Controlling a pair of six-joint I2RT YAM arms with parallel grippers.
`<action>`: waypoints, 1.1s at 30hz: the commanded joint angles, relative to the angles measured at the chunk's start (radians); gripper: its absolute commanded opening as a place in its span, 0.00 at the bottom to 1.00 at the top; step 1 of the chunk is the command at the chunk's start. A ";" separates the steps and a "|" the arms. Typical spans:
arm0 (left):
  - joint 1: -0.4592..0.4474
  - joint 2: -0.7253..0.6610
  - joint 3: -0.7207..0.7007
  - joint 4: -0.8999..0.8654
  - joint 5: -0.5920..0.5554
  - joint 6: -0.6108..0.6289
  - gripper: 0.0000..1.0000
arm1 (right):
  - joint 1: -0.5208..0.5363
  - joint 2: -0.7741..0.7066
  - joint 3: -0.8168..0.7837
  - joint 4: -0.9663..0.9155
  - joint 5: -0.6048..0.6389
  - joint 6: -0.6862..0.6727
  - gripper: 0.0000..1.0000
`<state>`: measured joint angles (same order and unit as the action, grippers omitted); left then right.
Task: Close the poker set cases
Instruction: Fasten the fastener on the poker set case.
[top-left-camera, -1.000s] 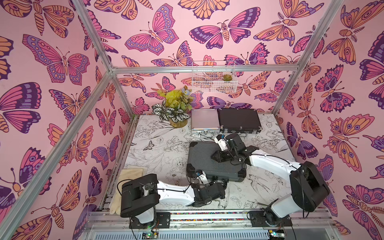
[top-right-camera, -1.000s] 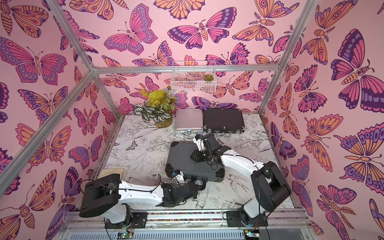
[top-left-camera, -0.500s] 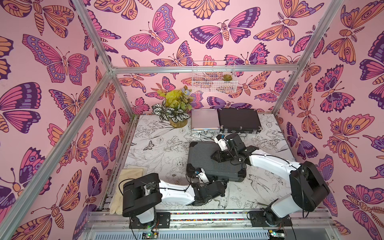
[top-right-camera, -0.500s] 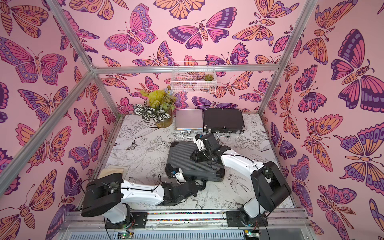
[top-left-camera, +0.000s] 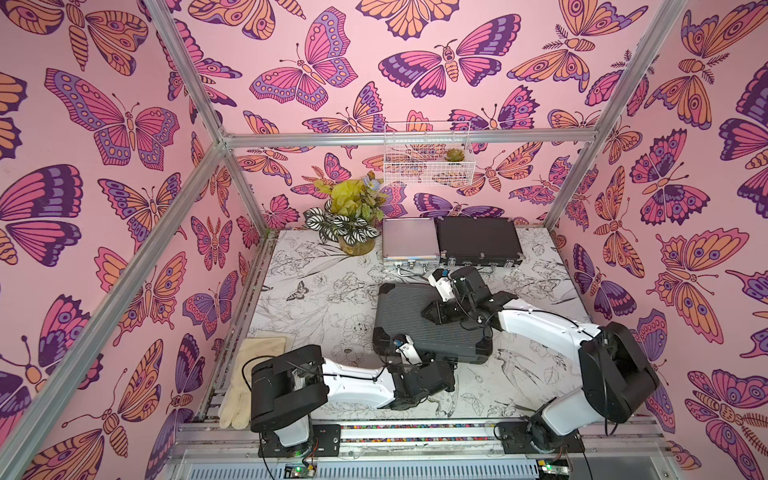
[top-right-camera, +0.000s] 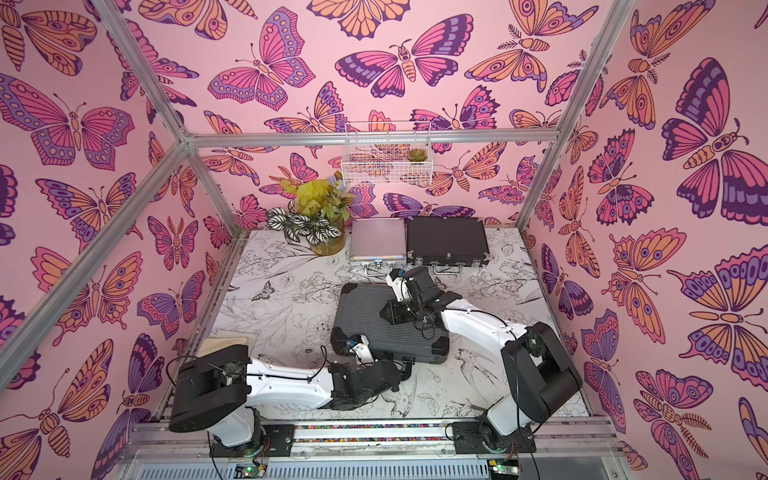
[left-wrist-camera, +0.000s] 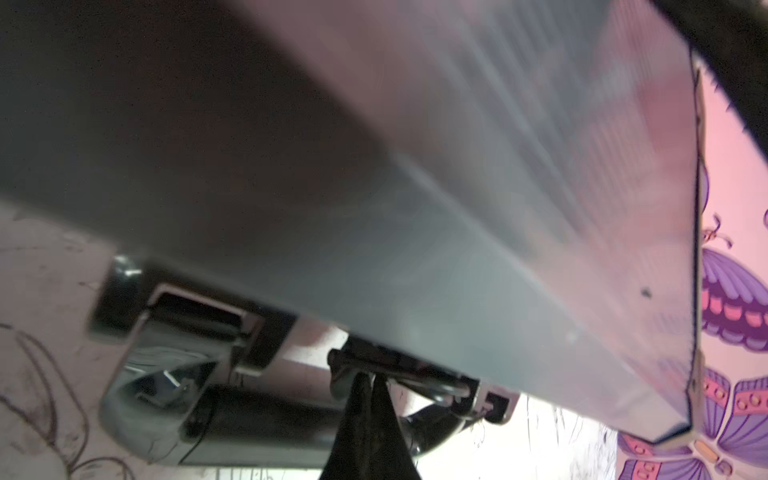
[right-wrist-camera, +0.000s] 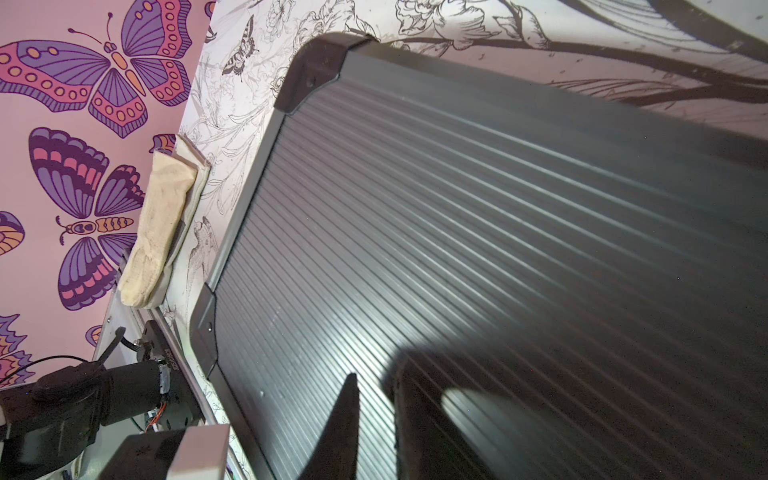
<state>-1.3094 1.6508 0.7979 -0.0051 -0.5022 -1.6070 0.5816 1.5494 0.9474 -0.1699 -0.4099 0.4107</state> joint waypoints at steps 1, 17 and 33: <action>-0.017 -0.066 0.027 -0.118 -0.049 0.149 0.00 | -0.017 0.064 -0.066 -0.180 0.093 -0.017 0.20; -0.092 -0.087 0.201 -0.458 0.077 1.469 0.00 | -0.055 0.044 -0.064 -0.210 0.088 -0.036 0.20; -0.052 0.059 0.230 -0.518 -0.022 2.043 0.00 | -0.085 0.064 -0.071 -0.191 0.070 -0.039 0.20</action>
<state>-1.3766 1.7409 1.0420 -0.5797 -0.5236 0.3191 0.5205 1.5444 0.9413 -0.1810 -0.4515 0.3840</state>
